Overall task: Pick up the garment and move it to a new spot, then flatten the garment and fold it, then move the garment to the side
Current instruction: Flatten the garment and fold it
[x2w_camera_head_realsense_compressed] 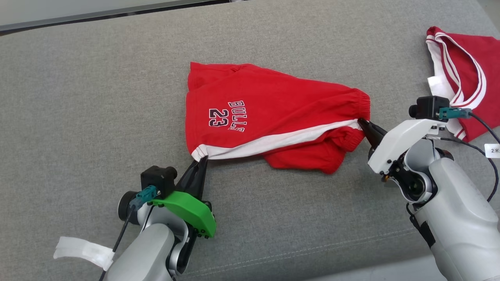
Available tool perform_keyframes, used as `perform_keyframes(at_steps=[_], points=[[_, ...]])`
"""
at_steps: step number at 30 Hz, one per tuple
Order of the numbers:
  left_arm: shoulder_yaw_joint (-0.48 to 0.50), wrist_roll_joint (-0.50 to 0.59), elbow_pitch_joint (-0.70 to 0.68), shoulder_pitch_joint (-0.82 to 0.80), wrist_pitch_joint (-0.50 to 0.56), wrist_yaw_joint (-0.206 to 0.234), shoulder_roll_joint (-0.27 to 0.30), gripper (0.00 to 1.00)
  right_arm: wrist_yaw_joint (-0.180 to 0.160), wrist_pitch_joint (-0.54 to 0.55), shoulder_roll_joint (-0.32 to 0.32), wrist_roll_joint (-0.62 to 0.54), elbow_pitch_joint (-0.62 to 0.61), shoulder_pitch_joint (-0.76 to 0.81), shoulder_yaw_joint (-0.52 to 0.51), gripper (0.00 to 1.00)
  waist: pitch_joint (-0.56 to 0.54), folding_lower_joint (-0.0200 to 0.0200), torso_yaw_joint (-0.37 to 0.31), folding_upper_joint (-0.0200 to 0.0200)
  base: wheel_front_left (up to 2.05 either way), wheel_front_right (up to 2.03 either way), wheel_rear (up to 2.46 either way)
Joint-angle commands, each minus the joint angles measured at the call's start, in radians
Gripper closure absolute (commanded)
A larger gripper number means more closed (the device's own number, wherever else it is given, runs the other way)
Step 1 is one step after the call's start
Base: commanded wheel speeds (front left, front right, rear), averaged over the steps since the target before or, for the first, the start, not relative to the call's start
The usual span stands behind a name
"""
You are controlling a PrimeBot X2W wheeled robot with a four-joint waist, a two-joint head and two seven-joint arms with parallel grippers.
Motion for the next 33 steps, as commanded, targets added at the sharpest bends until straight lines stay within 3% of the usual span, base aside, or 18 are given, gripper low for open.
perform_keyframes(at_steps=[1, 8, 18, 27, 33], points=[[0.001, -0.001, 0.0, 0.002, -0.003, 0.0, 0.004, 1.0, 0.0, -0.007, -0.006, 0.009, -0.002, -0.013, 0.006, 1.0, -0.004, 0.0, 0.001, 0.0, 0.0, 0.0, 0.0], [0.027, -0.057, -0.022, 0.002, 0.019, -0.04, 0.014, 1.0, 0.0, 0.008, -0.032, 0.073, -0.062, -0.025, 0.04, 1.0, -0.048, 0.0, -0.002, 0.0, 0.0, 0.0, 0.0], [0.072, -0.129, -0.197, -0.107, 0.215, -0.068, 0.123, 1.0, 0.0, 0.105, -0.111, 0.14, -0.203, -0.07, 0.039, 1.0, -0.152, 0.0, -0.003, 0.0, 0.0, 0.0, 0.0], [0.134, -0.192, -0.403, -0.271, 0.444, 0.002, 0.203, 1.0, 0.0, 0.173, -0.125, 0.096, -0.256, -0.189, 0.012, 1.0, -0.204, 0.0, 0.011, 0.0, 0.0, 0.0, 0.0], [0.168, -0.212, -0.374, -0.435, 0.57, 0.058, 0.216, 1.0, 0.0, 0.166, -0.082, 0.0, -0.154, -0.377, 0.009, 1.0, -0.141, 0.0, 0.05, 0.0, 0.0, 0.0, 0.0]])
